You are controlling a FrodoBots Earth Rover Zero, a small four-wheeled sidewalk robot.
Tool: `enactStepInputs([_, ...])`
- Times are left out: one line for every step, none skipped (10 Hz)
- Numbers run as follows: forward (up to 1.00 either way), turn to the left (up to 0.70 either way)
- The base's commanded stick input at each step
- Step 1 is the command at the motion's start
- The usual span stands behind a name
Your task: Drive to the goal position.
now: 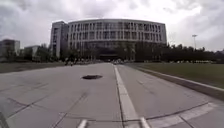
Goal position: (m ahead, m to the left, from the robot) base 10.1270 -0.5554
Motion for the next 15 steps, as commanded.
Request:
enactStepInputs([0.70,0.00])
enactStepInputs([0.70,0.00])
enactStepInputs([0.70,0.00])
enactStepInputs([0.70,0.00])
enactStepInputs([0.70,0.00])
enactStepInputs([0.70,0.00])
enactStepInputs([0.70,0.00])
enactStepInputs([0.70,0.00])
enactStepInputs([0.70,0.00])
enactStepInputs([0.70,0.00])
enactStepInputs([0.70,0.00])
enactStepInputs([0.70,0.00])
enactStepInputs([0.70,0.00])
enactStepInputs([0.70,0.00])
enactStepInputs([0.70,0.00])
